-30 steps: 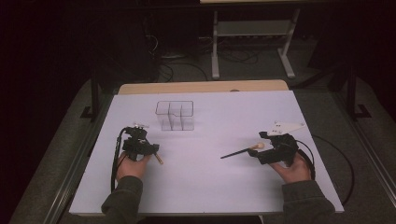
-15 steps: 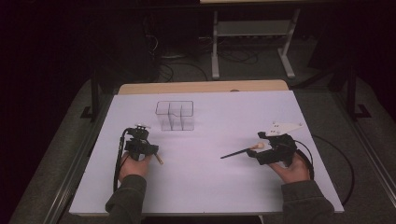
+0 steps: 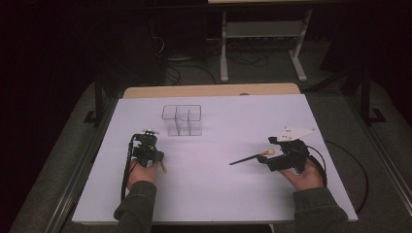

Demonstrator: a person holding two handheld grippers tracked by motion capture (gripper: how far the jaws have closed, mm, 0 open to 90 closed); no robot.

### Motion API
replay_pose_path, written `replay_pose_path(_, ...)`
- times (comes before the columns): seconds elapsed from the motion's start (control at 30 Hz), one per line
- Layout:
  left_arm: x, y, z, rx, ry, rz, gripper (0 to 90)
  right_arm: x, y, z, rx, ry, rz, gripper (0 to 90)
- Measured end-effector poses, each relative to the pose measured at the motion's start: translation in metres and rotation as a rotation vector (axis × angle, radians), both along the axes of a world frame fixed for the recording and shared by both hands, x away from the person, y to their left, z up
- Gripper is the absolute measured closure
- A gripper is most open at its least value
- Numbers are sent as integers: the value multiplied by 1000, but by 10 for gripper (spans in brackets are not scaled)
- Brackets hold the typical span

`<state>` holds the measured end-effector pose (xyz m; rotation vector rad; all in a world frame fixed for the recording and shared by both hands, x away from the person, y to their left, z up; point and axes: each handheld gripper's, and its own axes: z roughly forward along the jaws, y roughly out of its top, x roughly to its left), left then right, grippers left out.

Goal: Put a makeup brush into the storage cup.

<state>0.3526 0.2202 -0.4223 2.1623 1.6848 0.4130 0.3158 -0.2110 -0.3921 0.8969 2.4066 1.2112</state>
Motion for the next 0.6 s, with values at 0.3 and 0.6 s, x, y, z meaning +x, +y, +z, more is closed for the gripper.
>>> replay_pose_path(0.3,0,0,-1,19,7,12,825,-1,0,1,0,-7,2,176)
replay_pose_path(0.6,4,2,0,13,30,-13,834,-2,0,1,5,-4,2,179)
